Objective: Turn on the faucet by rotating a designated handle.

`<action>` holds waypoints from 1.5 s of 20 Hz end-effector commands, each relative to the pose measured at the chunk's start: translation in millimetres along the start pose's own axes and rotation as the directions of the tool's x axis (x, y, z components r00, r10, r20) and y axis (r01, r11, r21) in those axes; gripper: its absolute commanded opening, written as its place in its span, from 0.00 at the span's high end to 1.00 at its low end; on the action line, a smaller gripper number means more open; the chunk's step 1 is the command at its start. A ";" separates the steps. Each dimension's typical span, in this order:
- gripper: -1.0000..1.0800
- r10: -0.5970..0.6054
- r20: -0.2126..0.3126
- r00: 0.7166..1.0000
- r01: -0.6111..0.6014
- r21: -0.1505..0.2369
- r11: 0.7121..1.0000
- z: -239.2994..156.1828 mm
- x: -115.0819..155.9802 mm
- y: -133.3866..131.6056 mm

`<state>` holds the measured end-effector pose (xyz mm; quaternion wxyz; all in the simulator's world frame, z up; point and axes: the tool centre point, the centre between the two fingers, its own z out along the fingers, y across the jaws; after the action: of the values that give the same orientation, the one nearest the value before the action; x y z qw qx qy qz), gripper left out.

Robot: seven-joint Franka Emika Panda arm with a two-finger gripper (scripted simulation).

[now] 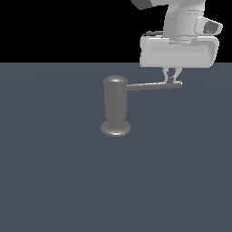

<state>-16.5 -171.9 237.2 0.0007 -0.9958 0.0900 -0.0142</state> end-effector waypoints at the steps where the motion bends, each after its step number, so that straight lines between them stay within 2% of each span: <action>1: 1.00 0.000 -0.002 1.000 0.000 -0.001 1.000 1.6 9.8 -0.7; 30: 1.00 0.021 0.015 1.000 -0.020 -0.003 1.000 12.3 89.9 -0.4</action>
<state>69.1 -185.0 237.4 -0.0001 -0.9951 0.0979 -0.0119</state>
